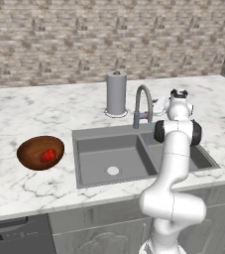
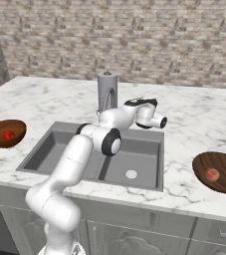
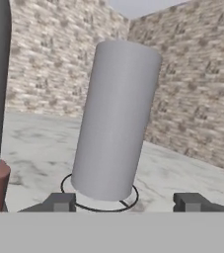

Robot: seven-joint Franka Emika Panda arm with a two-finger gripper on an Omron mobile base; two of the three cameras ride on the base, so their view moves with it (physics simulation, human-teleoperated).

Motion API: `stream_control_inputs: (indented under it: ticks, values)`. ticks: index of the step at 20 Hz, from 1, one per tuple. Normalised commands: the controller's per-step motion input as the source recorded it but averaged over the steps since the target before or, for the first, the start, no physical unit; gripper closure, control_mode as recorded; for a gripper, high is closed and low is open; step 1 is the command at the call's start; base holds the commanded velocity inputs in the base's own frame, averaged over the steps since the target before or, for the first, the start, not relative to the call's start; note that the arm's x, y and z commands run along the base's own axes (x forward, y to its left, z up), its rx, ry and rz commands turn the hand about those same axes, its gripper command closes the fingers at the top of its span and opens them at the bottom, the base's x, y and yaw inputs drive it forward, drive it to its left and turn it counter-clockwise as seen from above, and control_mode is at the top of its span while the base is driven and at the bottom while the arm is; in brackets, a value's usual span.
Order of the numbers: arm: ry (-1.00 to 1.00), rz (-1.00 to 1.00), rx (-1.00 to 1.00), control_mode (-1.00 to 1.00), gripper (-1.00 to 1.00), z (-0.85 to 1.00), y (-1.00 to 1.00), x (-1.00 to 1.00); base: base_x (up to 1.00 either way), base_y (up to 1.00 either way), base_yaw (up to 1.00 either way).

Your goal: Pick the tomatos from the sink and place them in one bowl. Place the peach in the other bowl. Then turn off the sink faucet.

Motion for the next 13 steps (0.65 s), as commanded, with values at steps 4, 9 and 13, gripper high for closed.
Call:
stream_control_inputs:
  ticks: [4,9,13]
  values:
    - [0.0,-0.08,0.0,-1.0,-1.0,1.0,1.0,0.0,0.0,0.0,0.0]
    - [0.0,-0.09,0.0,-1.0,-1.0,0.99,1.0,0.0,0.0,0.0,0.0]
    - [0.0,-0.08,-0.02,-1.0,-1.0,0.87,1.0,0.0,0.0,0.0,0.0]
